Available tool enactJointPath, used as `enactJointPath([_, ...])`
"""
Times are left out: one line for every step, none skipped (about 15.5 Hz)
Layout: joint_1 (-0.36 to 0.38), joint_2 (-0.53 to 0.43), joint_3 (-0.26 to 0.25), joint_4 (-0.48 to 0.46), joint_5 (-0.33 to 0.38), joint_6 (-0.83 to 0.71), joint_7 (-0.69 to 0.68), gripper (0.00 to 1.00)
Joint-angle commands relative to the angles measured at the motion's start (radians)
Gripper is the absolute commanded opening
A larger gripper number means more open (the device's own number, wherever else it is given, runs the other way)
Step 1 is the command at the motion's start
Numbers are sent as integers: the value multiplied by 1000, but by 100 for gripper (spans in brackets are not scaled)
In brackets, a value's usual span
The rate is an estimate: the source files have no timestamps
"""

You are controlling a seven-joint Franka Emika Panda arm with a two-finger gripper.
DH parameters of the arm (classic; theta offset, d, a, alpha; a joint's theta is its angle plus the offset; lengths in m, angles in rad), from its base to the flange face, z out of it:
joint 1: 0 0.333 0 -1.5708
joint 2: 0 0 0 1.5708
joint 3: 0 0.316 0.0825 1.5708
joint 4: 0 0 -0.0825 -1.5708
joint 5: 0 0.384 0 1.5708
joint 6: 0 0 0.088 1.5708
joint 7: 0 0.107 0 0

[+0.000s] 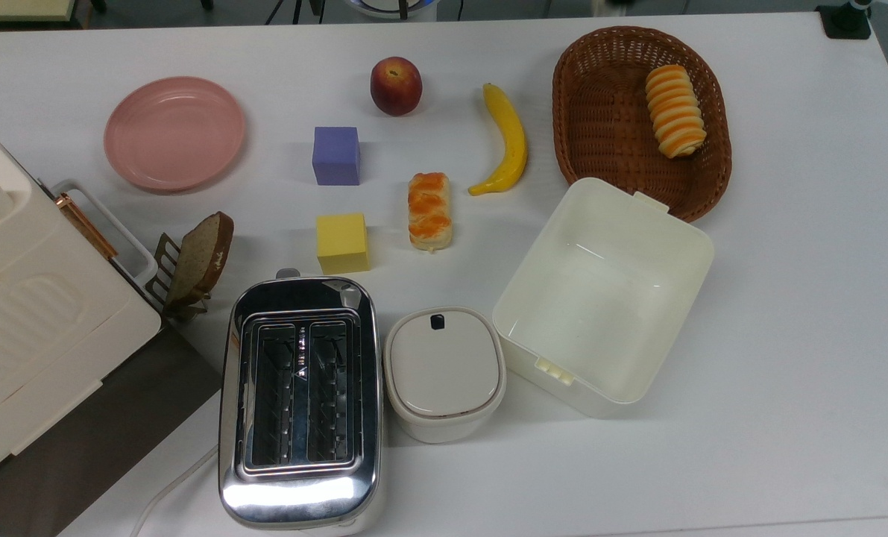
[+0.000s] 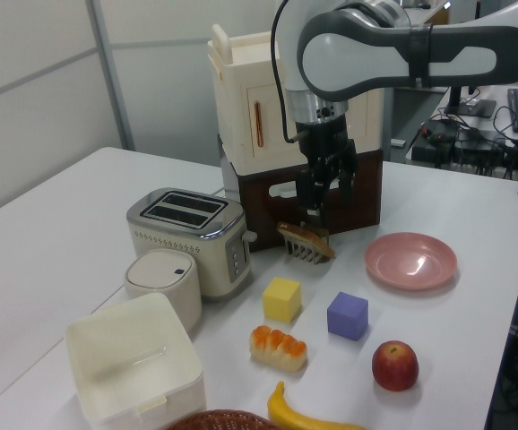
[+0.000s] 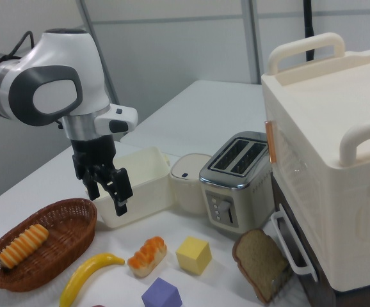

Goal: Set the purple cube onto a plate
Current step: 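Move the open gripper over toward the purple cube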

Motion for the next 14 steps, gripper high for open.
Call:
enactJointPath([0,33,2,34,8,29,8,100])
enactJointPath([0,33,2,34,6,29,9,100])
enactJointPath([-3,33,2,34,6,29,9,100])
enactJointPath([-3,33,2,34,6,31,9,100])
enactJointPath([-3,32,2,34,6,32,9,100])
enactJointPath([-2,33,2,34,6,32,9,100])
enactJointPath([-2,33,2,34,6,32,9,100])
enactJointPath([-3,33,2,34,6,32,9,100])
enactJointPath([-2,33,2,34,6,38,9,100])
enactJointPath([0,33,2,31,6,46,9,100])
enactJointPath([1,33,2,28,6,54,9,100])
enactJointPath([2,35,2,28,6,60,9,100])
enactJointPath([2,41,2,28,6,67,9,100])
enactJointPath([2,45,2,29,6,80,9,100])
